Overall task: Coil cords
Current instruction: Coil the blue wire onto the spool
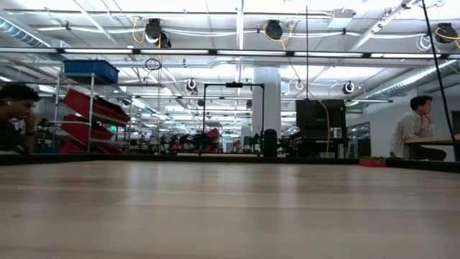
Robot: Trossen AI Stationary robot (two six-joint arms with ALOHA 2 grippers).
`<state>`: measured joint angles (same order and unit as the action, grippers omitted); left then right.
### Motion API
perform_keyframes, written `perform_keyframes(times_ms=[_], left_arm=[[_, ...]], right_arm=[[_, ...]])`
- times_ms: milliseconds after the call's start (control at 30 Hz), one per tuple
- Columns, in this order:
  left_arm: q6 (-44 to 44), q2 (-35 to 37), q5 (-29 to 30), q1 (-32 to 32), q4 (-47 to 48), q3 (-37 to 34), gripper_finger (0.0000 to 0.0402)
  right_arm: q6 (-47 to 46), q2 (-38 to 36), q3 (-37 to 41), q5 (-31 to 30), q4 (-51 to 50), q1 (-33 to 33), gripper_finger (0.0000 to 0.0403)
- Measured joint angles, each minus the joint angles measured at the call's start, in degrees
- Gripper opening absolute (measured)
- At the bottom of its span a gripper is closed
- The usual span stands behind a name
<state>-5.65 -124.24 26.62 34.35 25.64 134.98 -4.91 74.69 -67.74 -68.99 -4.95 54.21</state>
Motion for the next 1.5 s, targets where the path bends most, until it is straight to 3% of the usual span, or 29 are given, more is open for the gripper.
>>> perform_keyframes(times_ms=[433, 733, 1067, 1367, 1433, 1500], left_arm=[[0.2, -2.1, 19.1, 8.5, 2.9, -0.1, 0.0089], [0.7, -1.9, 20.2, 14.1, 4.4, -0.1, 0.0092], [3.5, -1.9, 22.6, 17.5, 4.0, -0.1, 0.0169], [3.0, -1.9, 21.0, 19.4, 5.3, -0.1, 0.0176], [3.1, -1.9, 23.7, 19.7, 5.3, -0.1, 0.0176], [4.8, -1.9, 31.0, 19.9, 4.8, -0.1, 0.0176]], right_arm=[[-0.4, 0.0, 0.0, 0.1, -0.1, 0.0, 0.0000], [-0.4, 0.0, 0.0, 0.0, -0.6, 0.0, 0.0000], [-0.4, 0.0, 0.0, 0.0, -0.5, 0.0, 0.0000], [-0.3, 0.0, 0.0, 0.0, -0.5, 0.0, 0.0000], [-0.3, 0.0, 0.0, 0.0, -0.5, 0.0, 0.0000], [-0.3, 0.0, 0.0, 0.0, -0.4, 0.0, 0.0000]])
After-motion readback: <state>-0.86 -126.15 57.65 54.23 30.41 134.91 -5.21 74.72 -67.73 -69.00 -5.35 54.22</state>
